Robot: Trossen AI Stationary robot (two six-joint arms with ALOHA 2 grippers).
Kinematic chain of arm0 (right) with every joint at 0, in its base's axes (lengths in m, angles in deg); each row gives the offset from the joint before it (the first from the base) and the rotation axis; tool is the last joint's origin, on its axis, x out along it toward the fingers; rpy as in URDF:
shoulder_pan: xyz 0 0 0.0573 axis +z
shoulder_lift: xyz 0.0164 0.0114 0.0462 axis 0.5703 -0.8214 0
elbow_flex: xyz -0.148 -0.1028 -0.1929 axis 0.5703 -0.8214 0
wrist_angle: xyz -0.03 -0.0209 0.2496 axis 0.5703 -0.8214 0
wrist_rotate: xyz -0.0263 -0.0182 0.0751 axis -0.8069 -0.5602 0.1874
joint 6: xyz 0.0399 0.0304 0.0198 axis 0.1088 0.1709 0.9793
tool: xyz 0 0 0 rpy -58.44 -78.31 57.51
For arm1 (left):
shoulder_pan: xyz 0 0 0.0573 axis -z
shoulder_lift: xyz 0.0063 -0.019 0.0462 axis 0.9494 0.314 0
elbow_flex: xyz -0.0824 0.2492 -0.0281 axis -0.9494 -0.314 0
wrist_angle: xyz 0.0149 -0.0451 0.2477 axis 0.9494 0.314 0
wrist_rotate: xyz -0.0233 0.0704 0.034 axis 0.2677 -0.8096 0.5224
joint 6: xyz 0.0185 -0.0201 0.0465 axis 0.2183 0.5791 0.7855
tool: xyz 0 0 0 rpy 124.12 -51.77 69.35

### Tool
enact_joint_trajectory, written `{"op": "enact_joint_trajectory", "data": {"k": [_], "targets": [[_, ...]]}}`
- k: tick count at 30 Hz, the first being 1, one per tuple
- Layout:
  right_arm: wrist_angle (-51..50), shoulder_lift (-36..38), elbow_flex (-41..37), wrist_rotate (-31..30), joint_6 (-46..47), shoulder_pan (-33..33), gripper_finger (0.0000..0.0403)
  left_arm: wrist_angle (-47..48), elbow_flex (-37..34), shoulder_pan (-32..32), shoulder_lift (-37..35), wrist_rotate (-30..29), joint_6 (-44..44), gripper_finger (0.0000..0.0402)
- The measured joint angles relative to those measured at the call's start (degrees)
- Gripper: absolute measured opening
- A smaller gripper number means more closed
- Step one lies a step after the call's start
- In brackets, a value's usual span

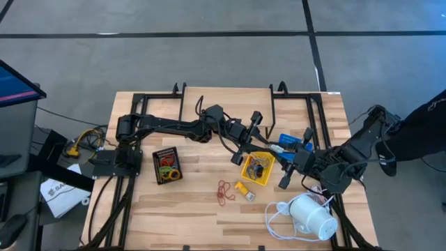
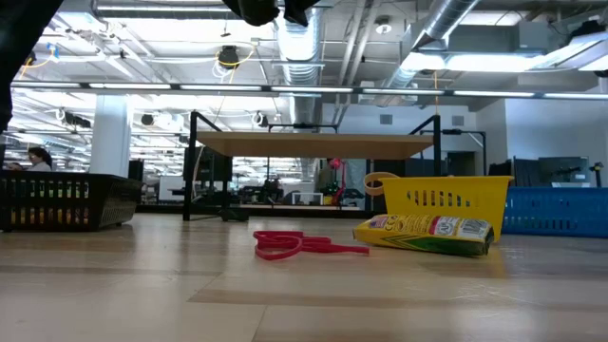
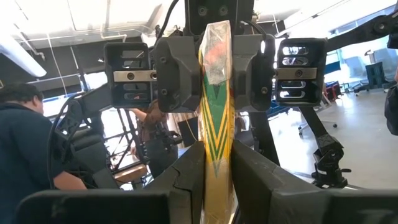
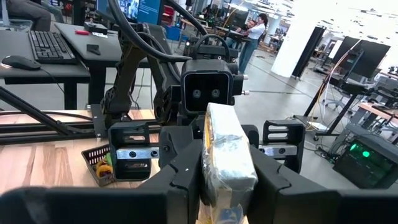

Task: Pick & Place Office Desk Supplies
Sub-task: Put the yellow crayon box into the blue bin

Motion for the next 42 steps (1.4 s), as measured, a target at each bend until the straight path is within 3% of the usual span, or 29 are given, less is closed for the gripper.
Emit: {"op": "enact_joint_trajectory", "data": {"k": [20, 33, 42], "targets": [[0.2, 0.0, 0.0, 0.0, -0.2, 0.0, 0.0086, 0.0, 0.0, -0.3, 0.0, 0.2, 0.0, 0.0067], [0.2, 0.0, 0.0, -0.2, -0.2, 0.0, 0.0085, 0.0, 0.0, -0.3, 0.0, 0.2, -0.1, 0.0141], [0.0, 0.4, 0.0, -0.5, -0.1, 0.0, 0.0085, 0.0, 0.0, -1.5, 0.0, 0.2, -0.1, 0.0162]]}}
